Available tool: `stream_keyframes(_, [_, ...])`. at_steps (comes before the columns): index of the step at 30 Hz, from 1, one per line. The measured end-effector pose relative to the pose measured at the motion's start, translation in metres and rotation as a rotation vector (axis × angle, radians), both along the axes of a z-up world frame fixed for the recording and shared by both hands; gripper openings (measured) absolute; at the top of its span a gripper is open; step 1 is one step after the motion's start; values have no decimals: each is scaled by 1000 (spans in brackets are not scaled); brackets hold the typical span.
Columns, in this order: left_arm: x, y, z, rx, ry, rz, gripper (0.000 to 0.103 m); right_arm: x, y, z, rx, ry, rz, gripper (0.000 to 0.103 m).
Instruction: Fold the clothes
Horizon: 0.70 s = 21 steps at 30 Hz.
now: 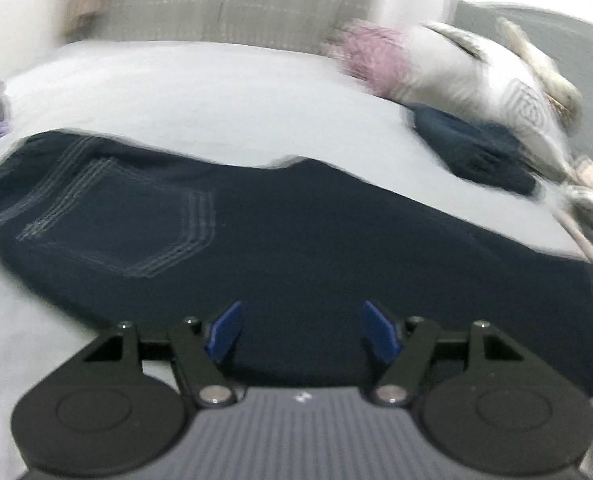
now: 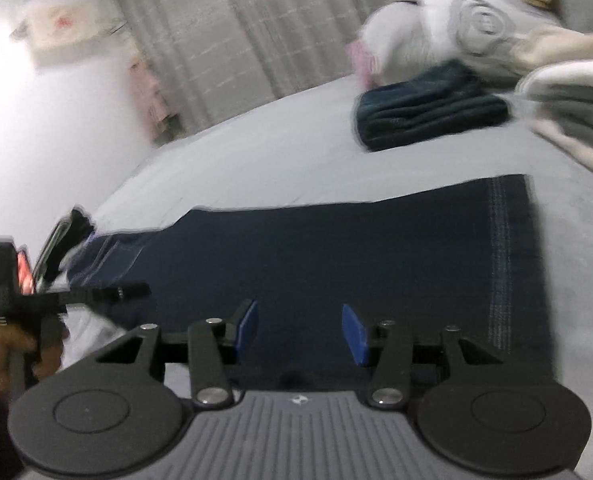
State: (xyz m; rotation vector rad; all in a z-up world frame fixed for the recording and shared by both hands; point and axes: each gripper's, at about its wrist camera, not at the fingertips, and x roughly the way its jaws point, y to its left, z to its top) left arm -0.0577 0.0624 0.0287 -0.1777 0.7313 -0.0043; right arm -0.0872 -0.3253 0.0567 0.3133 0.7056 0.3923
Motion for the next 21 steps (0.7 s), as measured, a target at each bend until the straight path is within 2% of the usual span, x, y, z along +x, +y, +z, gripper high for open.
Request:
stream_keyframes(4, [-1, 53, 9, 87, -16, 207, 69, 12, 25, -21, -20, 58, 58, 49])
stream_keyframes(6, [7, 92, 8, 70, -11, 332, 69, 13, 33, -26, -60, 33, 58, 52])
stream_keyframes(8, [16, 122, 3, 30, 1, 406, 67, 13, 36, -26, -64, 27, 55, 58])
stream_keyframes(11, [27, 149, -6, -43, -3, 438, 58, 10, 41, -29, -60, 4, 43, 65])
stream_keyframes(12, [31, 156, -11, -80, -3, 445, 51, 8, 44, -30, -71, -6, 40, 65])
stream_keyframes(14, [32, 166, -17, -119, 1, 451, 44, 4, 50, -29, -117, -36, 35, 65])
stream_keyframes(16, [39, 168, -24, -143, 1, 469, 32, -3, 62, -25, -188, -100, 46, 65])
stream_keyframes(18, [43, 166, -26, -111, -19, 473, 26, -7, 69, -24, -206, -149, 53, 65])
stream_keyframes(21, [48, 162, -28, -50, -28, 465, 24, -9, 77, -25, -207, -195, 58, 65])
